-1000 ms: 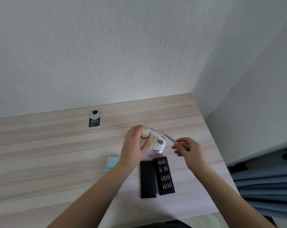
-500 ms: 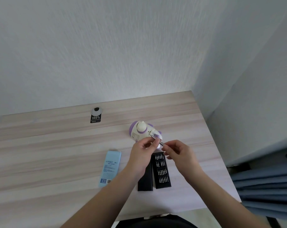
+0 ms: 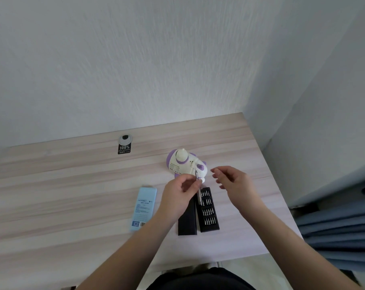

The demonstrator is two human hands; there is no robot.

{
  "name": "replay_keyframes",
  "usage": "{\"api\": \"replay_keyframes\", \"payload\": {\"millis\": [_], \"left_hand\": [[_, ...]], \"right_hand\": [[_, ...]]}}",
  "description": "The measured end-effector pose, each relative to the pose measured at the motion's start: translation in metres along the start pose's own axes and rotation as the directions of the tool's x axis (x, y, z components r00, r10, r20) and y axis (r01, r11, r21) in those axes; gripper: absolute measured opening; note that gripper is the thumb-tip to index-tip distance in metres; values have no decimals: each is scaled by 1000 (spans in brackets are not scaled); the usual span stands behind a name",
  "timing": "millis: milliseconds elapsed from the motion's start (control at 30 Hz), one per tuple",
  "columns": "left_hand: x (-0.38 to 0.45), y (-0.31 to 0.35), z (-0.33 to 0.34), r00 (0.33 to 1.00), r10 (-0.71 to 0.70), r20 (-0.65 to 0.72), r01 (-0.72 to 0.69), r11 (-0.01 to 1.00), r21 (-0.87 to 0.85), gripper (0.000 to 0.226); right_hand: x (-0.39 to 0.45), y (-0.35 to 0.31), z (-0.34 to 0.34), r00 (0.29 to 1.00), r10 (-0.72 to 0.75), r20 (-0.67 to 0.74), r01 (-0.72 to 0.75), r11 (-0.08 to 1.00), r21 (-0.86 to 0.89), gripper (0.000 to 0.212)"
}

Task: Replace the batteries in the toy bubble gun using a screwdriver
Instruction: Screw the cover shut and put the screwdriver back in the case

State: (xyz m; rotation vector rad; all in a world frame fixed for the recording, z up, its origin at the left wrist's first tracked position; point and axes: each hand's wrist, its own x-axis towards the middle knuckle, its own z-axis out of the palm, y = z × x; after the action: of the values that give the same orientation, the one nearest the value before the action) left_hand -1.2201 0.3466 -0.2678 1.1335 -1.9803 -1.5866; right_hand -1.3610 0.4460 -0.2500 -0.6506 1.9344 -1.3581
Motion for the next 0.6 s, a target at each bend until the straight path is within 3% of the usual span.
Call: {"api": "replay_keyframes", "payload": {"millis": [200, 433, 600], "left_hand": [[-11, -5, -16, 995, 73, 74, -80, 993, 86, 9], [-23, -23, -39, 986, 77, 146, -97, 986, 138, 5], [-29, -40, -51, 977, 59, 205, -96, 980, 176, 14]], "right_hand": [[-9, -8, 24, 998, -8, 70, 13, 998, -61, 9], [-26, -4, 50, 998, 60, 36, -56, 993, -105, 8], [-41, 1, 65, 993, 117, -1, -117, 991, -65, 8]]}}
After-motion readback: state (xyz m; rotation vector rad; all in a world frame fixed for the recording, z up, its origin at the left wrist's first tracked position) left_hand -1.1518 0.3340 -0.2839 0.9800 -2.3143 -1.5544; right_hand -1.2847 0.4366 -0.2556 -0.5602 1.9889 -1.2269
